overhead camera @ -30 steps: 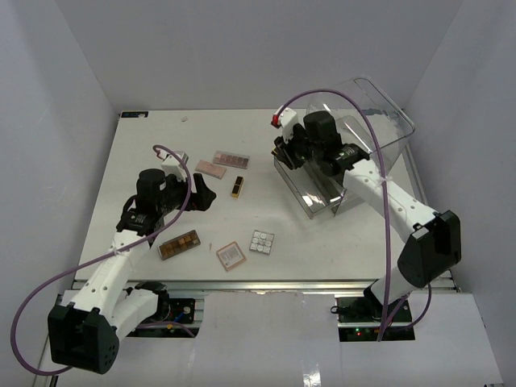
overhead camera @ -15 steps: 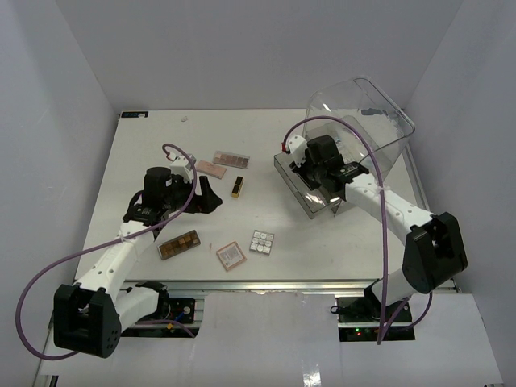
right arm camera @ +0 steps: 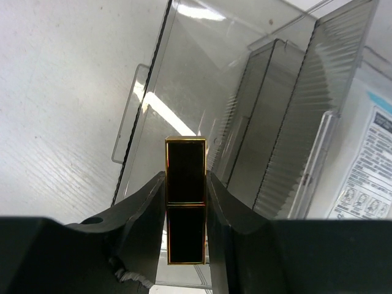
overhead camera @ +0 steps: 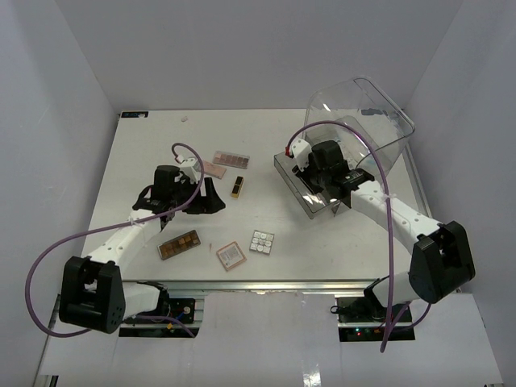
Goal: Organize the makeup
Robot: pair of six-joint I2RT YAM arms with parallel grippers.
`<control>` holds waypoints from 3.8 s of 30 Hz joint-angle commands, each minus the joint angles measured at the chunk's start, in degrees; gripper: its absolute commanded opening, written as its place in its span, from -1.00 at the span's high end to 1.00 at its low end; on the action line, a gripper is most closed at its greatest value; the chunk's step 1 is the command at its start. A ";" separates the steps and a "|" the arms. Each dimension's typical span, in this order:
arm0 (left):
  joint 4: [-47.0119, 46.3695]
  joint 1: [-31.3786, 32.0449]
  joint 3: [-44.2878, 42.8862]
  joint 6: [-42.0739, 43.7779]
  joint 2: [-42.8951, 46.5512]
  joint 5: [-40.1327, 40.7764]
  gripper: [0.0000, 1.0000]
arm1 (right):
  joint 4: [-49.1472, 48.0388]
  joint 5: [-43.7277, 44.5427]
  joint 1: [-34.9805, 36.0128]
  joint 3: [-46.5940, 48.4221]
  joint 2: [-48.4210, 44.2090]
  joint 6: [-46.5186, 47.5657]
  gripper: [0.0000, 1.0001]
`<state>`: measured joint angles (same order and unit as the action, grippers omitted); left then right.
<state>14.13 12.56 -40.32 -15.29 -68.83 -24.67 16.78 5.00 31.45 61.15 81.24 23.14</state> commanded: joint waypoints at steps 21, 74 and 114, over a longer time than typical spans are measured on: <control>7.64 15.84 -29.38 -0.95 -33.04 29.11 -0.47 | 12.47 -38.80 -7.05 1.69 -16.08 8.50 -0.96; -14.58 23.08 -51.15 -33.63 -43.43 3.27 0.49 | 1.33 -66.79 -37.12 -21.03 -42.26 4.11 -0.96; -0.87 10.65 -2.81 3.92 15.59 13.08 -0.42 | 11.50 -30.83 1.39 5.64 -3.92 5.37 0.31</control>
<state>9.35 23.53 -48.75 -17.69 -58.35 -19.37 26.46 -37.99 29.90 58.46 68.20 32.37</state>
